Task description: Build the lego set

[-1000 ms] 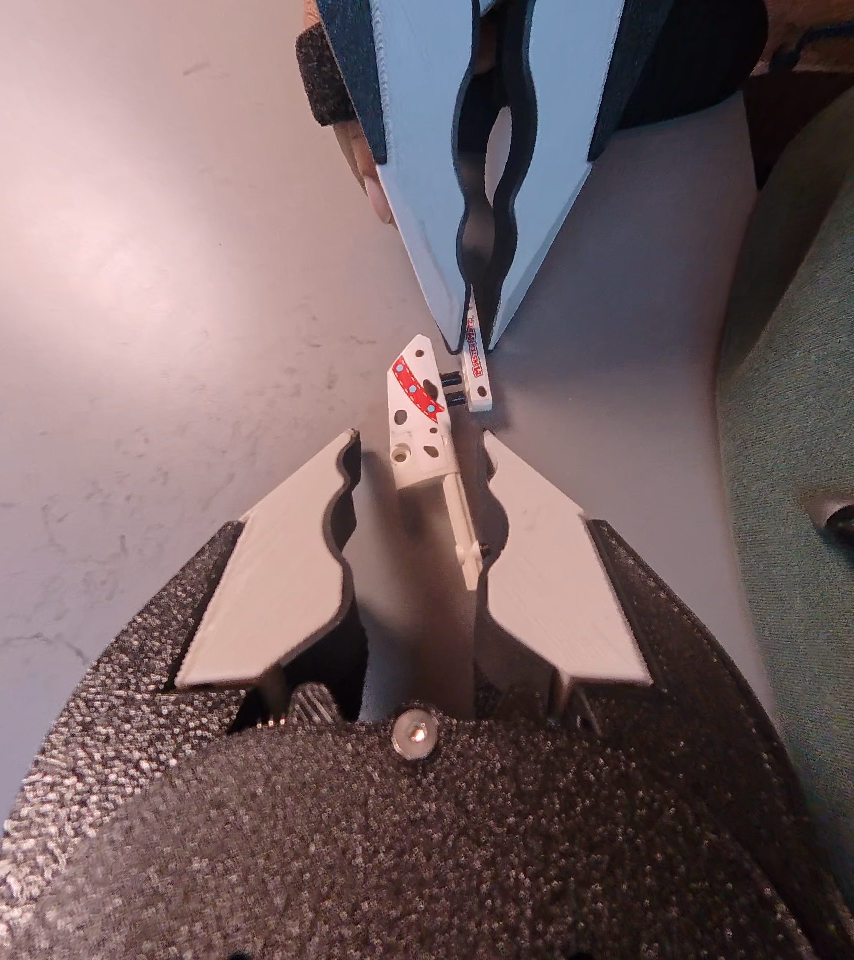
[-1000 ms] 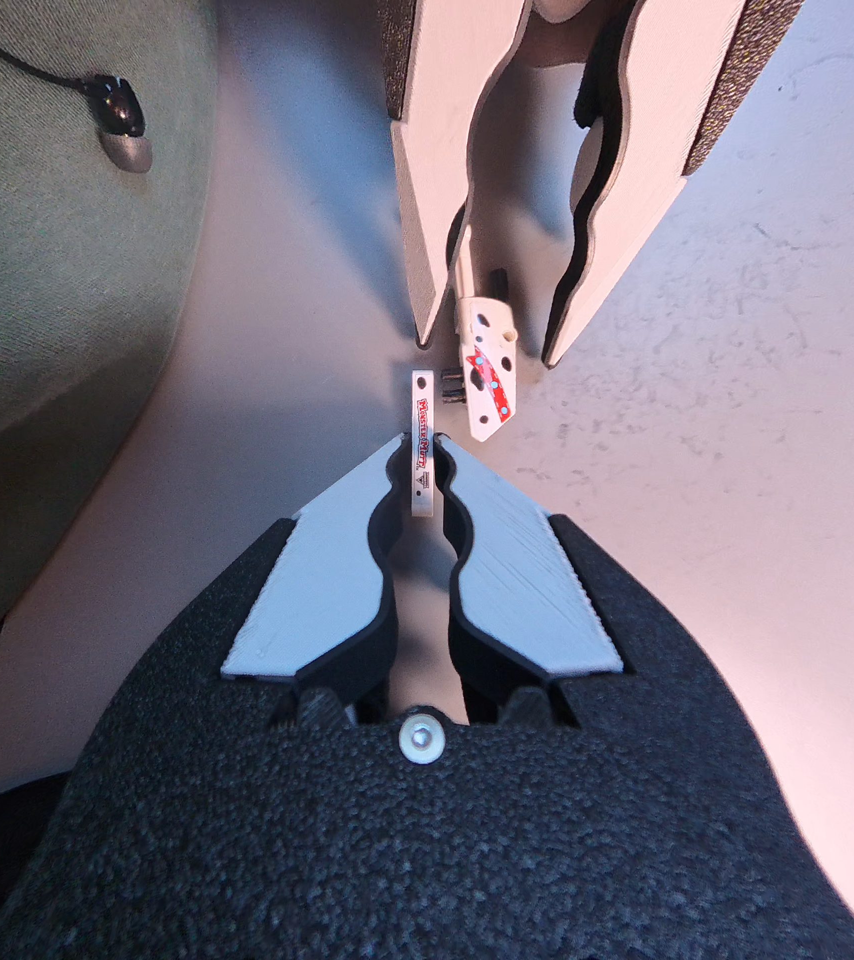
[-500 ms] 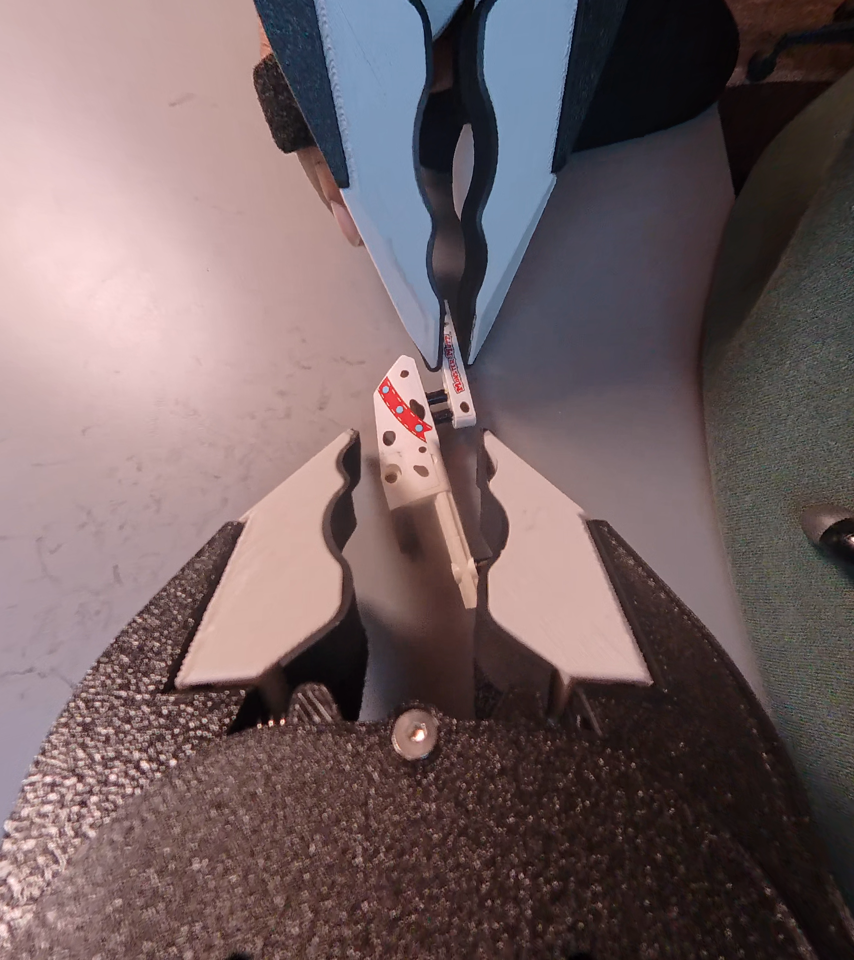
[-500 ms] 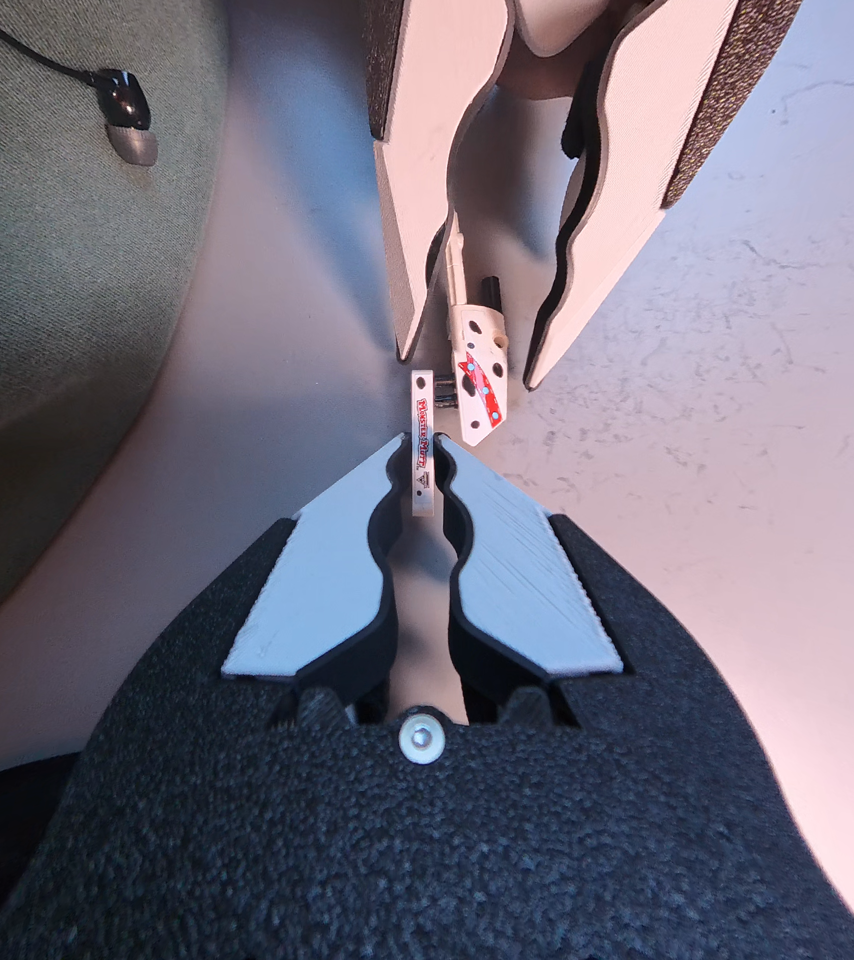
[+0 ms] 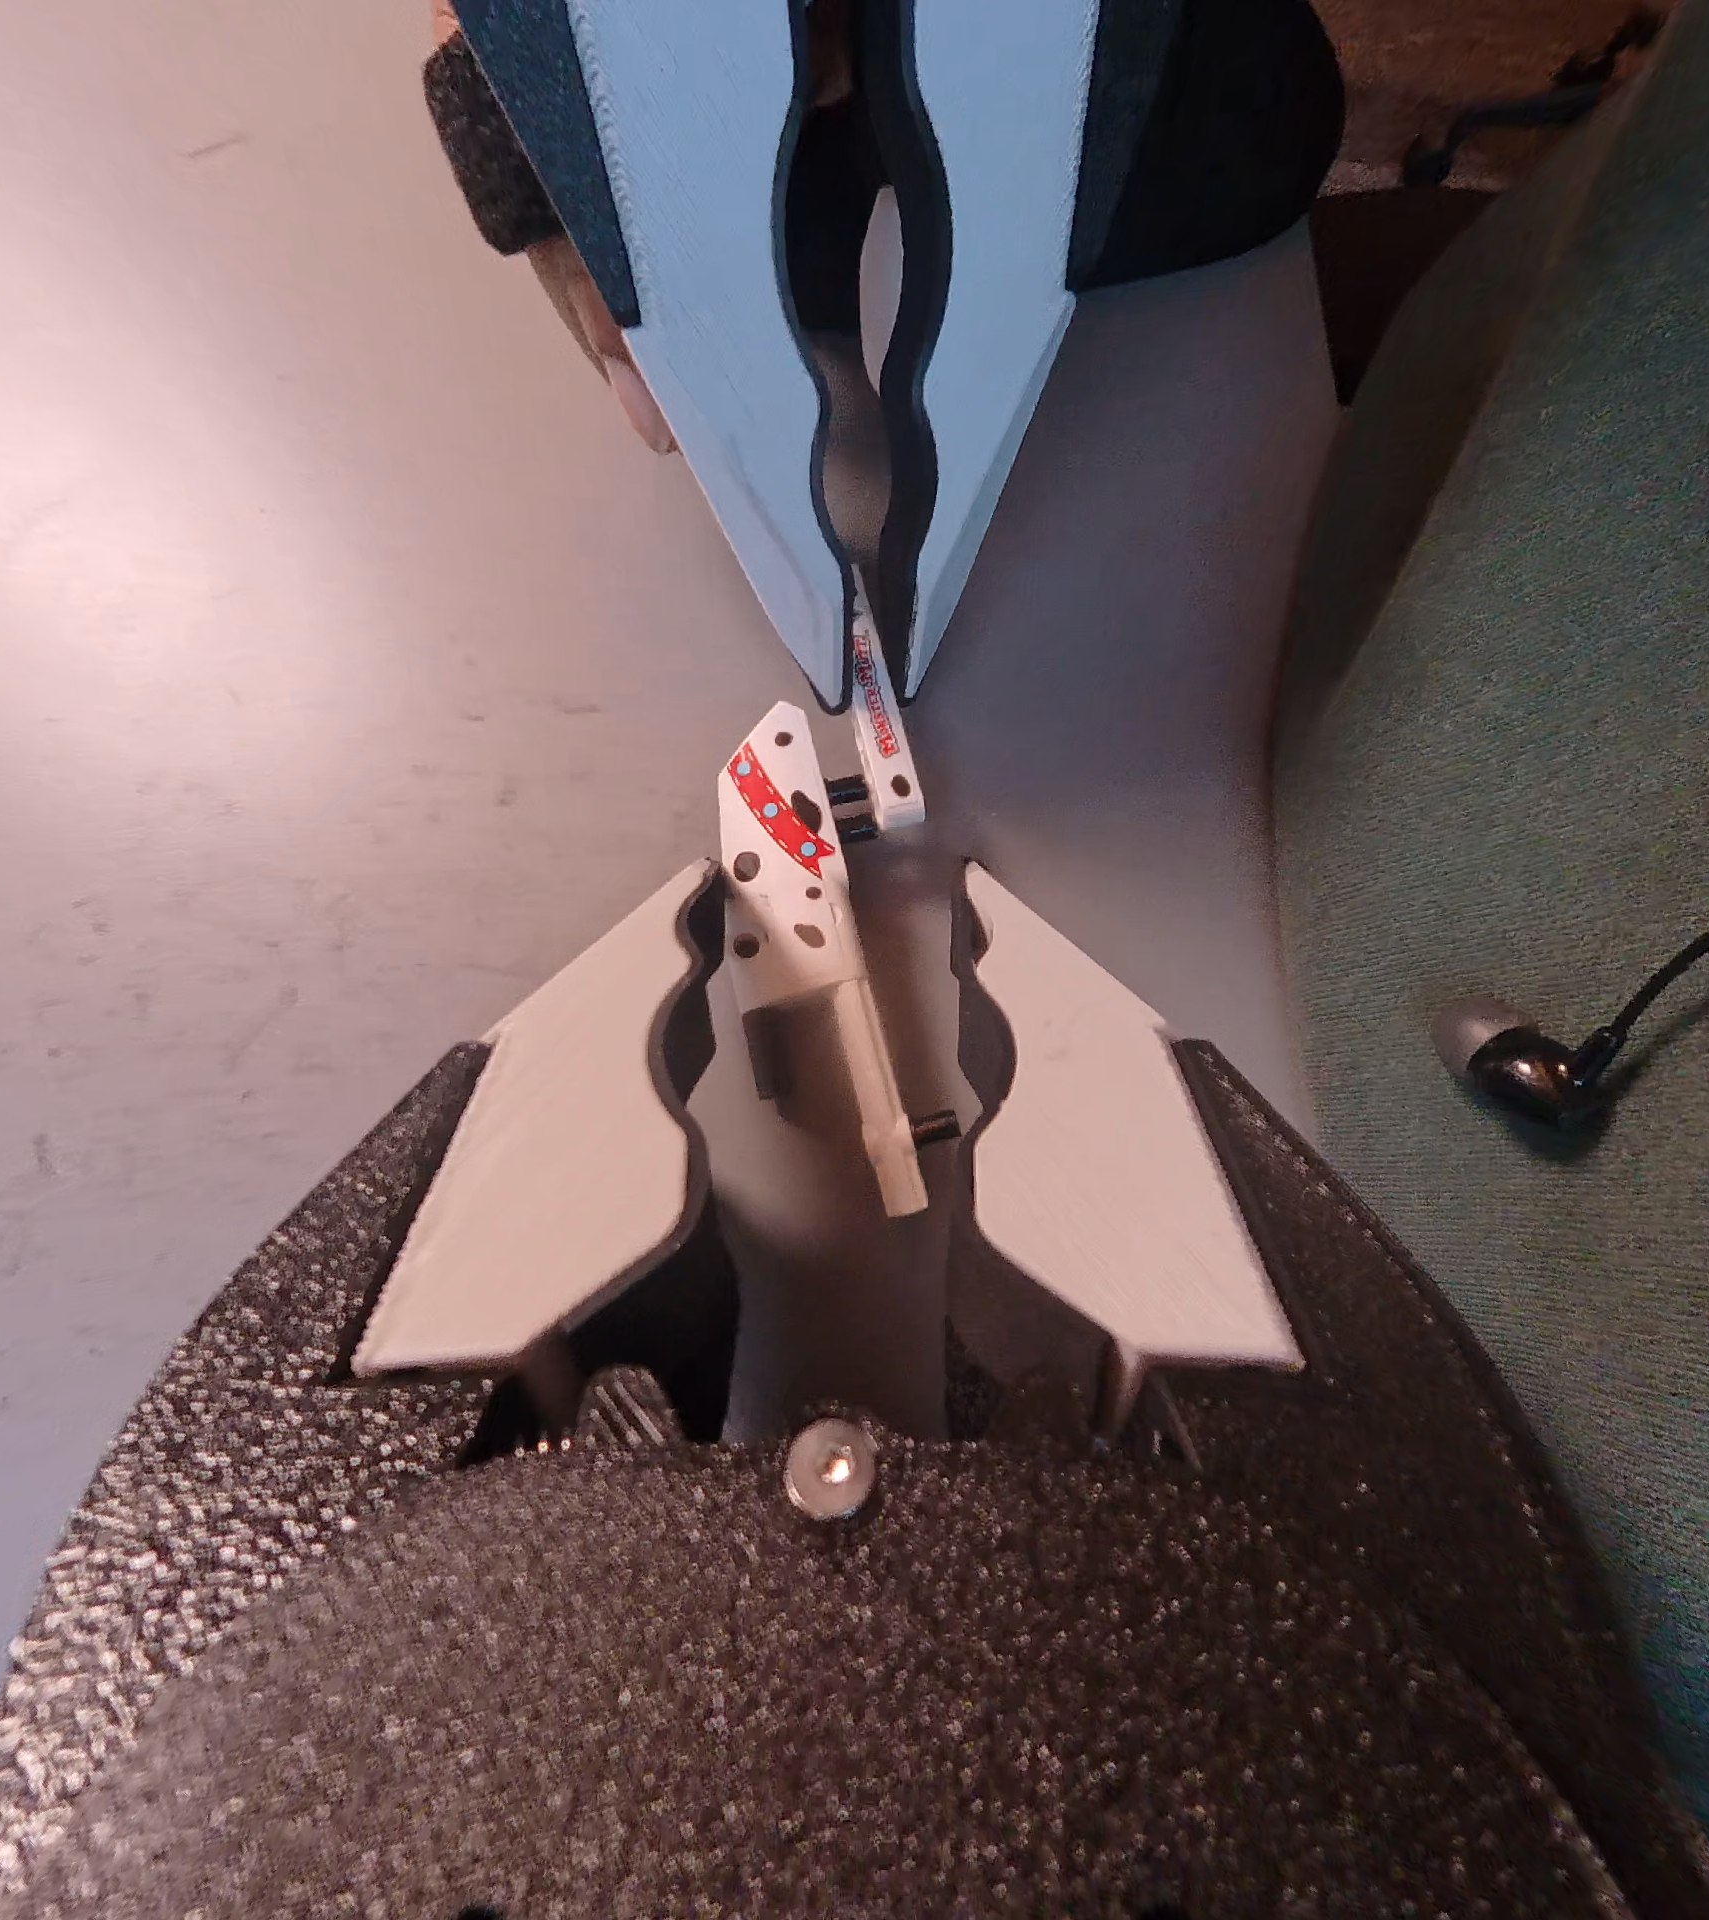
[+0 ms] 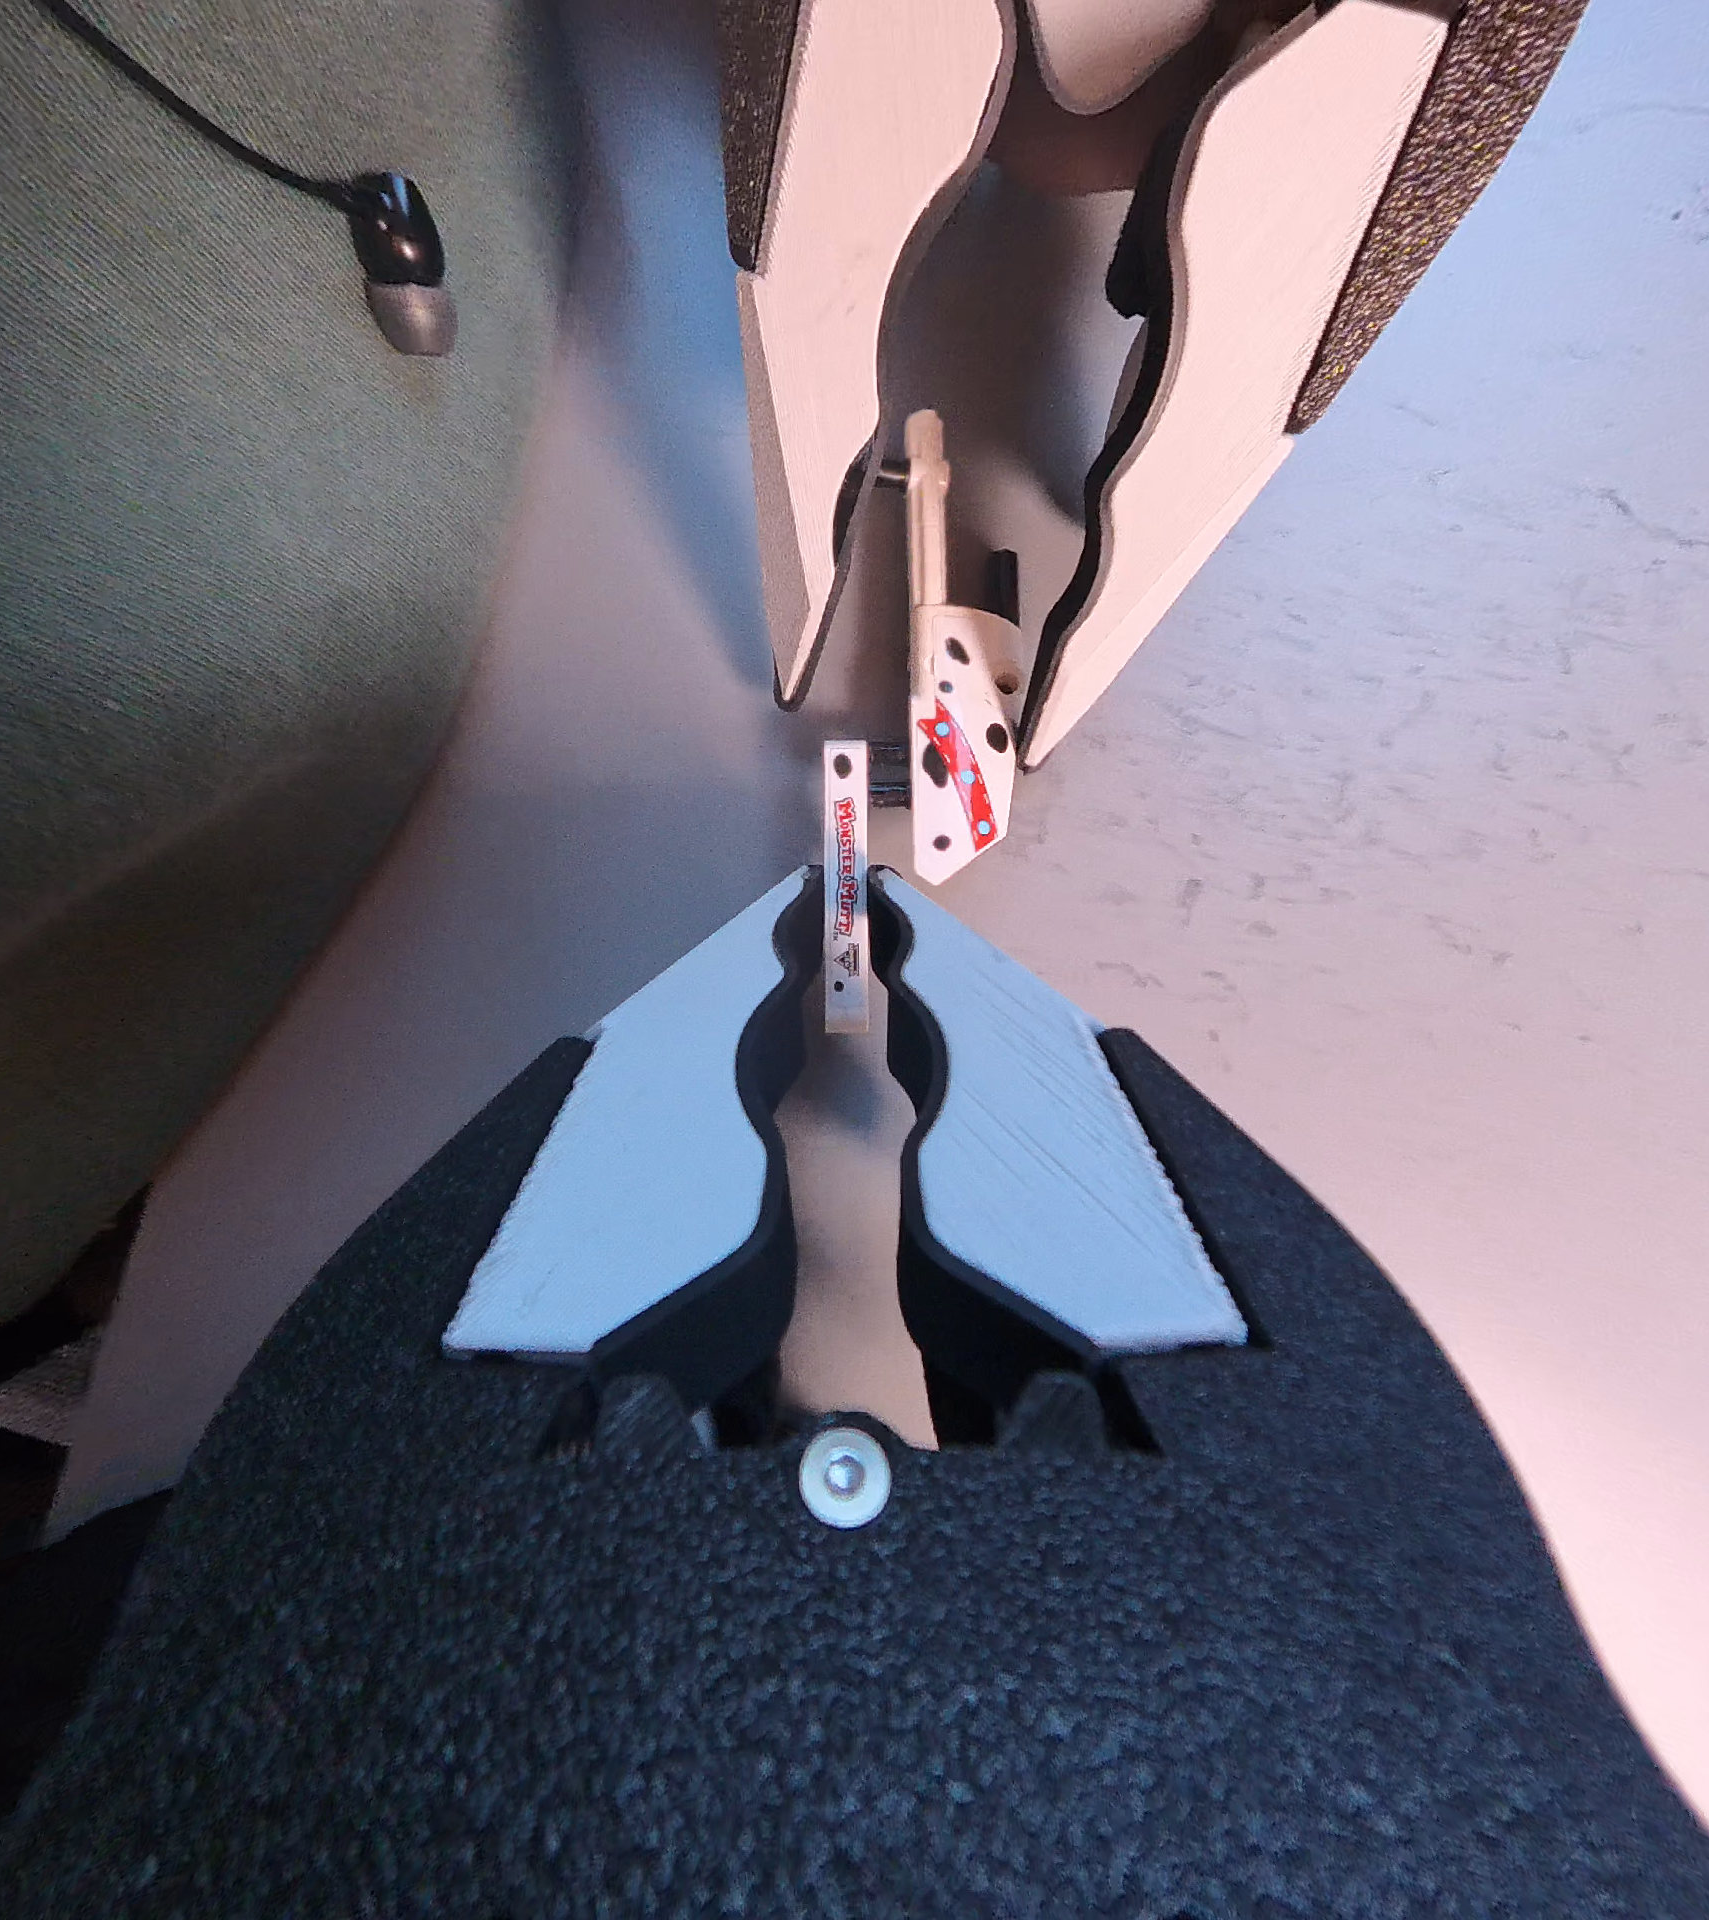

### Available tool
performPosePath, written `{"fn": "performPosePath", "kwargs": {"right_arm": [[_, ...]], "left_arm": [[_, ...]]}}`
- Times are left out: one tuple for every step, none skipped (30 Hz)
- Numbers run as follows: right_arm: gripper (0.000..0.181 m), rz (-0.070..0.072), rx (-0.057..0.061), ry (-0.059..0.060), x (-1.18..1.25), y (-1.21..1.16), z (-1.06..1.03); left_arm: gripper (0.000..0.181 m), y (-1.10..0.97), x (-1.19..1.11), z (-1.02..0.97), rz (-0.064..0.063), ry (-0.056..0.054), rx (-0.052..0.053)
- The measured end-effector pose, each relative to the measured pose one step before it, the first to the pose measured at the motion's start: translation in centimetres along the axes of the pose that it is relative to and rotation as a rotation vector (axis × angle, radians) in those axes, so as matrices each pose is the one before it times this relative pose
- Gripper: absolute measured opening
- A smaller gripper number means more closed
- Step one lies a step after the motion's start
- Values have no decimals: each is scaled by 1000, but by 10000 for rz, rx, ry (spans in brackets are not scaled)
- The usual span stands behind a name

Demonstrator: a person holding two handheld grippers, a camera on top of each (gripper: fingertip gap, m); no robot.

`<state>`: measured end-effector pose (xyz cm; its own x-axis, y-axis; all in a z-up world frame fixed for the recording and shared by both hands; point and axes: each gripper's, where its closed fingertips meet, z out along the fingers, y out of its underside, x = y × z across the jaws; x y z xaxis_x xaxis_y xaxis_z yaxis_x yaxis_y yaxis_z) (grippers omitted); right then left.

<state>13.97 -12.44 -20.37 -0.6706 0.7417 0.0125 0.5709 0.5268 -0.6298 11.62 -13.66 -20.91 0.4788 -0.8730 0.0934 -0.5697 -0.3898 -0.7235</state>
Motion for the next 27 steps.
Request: {"fn": "performPosePath", "kwargs": {"right_arm": [[7, 130, 22, -23, -445, -197, -23], [7, 143, 51, -22, -534, -198, 46], [7, 132, 1, 36, -484, -82, 111], [7, 92, -68, 63, -446, 98, 152], [7, 66, -60, 65, -378, 149, 144], [7, 90, -13, 54, -251, 91, 117], [7, 128, 27, 39, -117, 39, 100], [7, 126, -3, 22, -14, 56, 71], [7, 81, -40, 40, 37, 68, 63], [7, 42, -38, 61, 77, 25, 33], [7, 36, -30, 55, 9, 9, 7], [7, 41, -8, 30, -74, -19, -43], [7, 41, 17, 24, -157, -44, -69], [7, 40, 37, 6, -262, -60, -87], [7, 28, 33, -7, -333, -69, -77], [7, 15, 36, 6, -342, -79, -80], [7, 38, 26, 23, -311, -83, -60], [7, 57, 2, 4, -324, -74, -20], [7, 50, 17, -4, -363, -131, 35], [7, 49, 21, 4, -370, -142, 70], [7, 36, 9, 9, -372, -123, 102], [7, 16, 0, 41, -324, -84, 101], [7, 36, -17, 80, -228, -64, 100], [7, 59, -30, 64, -221, -52, 106], [7, 71, 2, 45, -246, -94, 99], [7, 88, 24, 32, -239, -126, 88], [7, 94, 49, 44, -212, -134, 84]], "left_arm": [[43, 77, 259, -87, 8, -4, -2], [44, 38, 165, -141, 30, -59, 26], [45, -55, 93, -216, 23, -87, 86], [45, -153, 43, -253, -28, -67, 131], [45, -166, -66, -222, -100, -75, 103], [45, -78, -149, -136, -112, -52, 10], [45, 99, -114, -30, -74, 13, -104], [44, 210, -114, 91, -48, 50, -175], [43, 298, -89, 210, -61, 58, -230], [41, 258, 97, 232, -25, 108, -233], [39, 89, 267, 199, 65, 93, -135], [38, -36, 256, 170, 95, -19, -60], [36, -86, 221, 150, 50, -86, -22], [35, -60, 448, 138, 9, 46, -3], [33, -70, 579, 112, -13, 126, 13], [34, -65, 473, 84, -44, 56, 30], [37, -45, 458, 47, -71, 64, 32], [39, -25, 420, -2, -118, 68, 40], [41, 7, 407, -43, -150, 102, 35], [42, 42, 399, -81, -159, 119, 33], [43, -4, 341, -127, -133, 84, 73], [43, -28, 259, -194, -117, 27, 107], [44, -12, 177, -263, -123, -14, 108], [44, 58, 82, -312, -114, -33, 66], [45, 130, -54, -352, -74, -95, 30], [45, 170, -169, -360, -27, -153, 2], [45, 178, -184, -307, -48, -137, -1]]}}
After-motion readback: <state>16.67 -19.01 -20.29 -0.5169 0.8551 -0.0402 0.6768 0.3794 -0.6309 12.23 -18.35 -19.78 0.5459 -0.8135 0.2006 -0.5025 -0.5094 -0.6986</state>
